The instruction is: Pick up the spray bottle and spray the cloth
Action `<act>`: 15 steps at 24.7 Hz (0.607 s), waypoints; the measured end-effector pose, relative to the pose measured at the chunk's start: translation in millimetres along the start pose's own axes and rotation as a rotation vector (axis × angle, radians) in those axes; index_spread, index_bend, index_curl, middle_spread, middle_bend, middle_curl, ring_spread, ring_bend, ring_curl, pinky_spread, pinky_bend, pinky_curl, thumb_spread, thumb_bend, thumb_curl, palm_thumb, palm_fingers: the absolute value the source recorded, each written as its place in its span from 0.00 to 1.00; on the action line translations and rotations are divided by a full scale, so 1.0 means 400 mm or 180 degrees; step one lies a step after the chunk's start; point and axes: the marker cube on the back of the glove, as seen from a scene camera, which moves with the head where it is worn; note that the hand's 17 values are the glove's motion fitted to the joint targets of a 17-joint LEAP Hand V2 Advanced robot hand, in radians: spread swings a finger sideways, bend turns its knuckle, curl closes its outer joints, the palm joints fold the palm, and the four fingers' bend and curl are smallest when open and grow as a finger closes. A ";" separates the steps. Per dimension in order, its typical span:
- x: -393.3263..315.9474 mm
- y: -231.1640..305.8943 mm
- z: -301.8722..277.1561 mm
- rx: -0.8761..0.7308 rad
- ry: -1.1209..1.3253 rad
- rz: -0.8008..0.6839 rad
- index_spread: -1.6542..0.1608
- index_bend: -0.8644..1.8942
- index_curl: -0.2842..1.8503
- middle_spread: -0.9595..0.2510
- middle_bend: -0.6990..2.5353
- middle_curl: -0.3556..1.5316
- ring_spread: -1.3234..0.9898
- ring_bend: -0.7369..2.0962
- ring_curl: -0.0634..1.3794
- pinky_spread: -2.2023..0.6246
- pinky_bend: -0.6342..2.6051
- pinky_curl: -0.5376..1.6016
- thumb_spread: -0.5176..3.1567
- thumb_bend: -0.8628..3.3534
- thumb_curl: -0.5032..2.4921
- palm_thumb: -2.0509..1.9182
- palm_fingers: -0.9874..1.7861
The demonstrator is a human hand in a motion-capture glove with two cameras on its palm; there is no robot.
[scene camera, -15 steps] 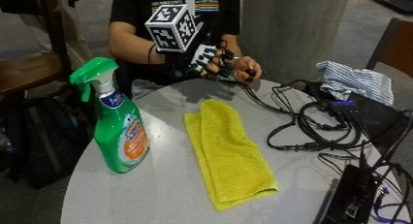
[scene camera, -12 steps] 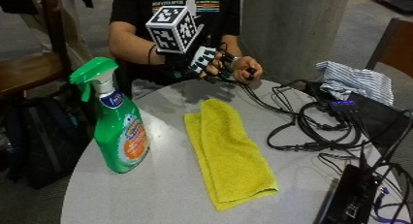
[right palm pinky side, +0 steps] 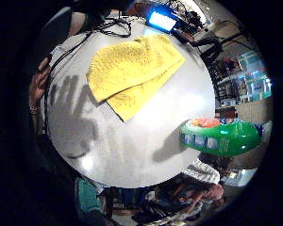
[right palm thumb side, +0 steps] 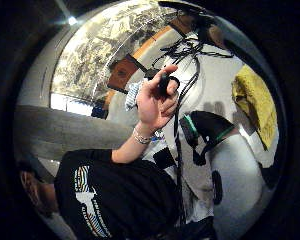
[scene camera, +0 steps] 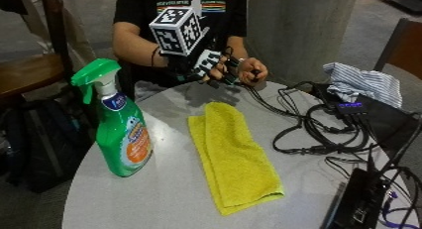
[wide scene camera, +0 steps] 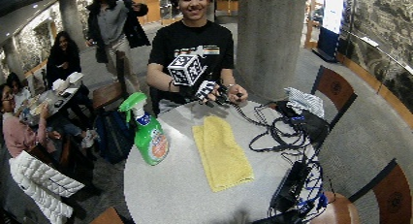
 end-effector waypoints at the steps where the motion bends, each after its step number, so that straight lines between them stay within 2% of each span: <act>1: 0.002 0.003 -0.001 0.0032 -0.0018 0.0024 0.71 0.36 0.21 0.81 0.30 0.30 0.57 0.38 0.18 0.86 0.35 0.34 0.40 0.28 0.24 0.68 0.53; 5: 0.015 0.024 -0.011 0.0316 -0.0347 0.0199 0.71 0.36 0.22 0.81 0.30 0.31 0.57 0.38 0.19 0.86 0.36 0.35 0.41 0.27 0.24 0.68 0.53; 15: 0.047 0.106 -0.029 0.1314 -0.1871 0.0821 0.70 0.35 0.22 0.82 0.29 0.33 0.57 0.39 0.21 0.86 0.39 0.37 0.42 0.25 0.25 0.68 0.54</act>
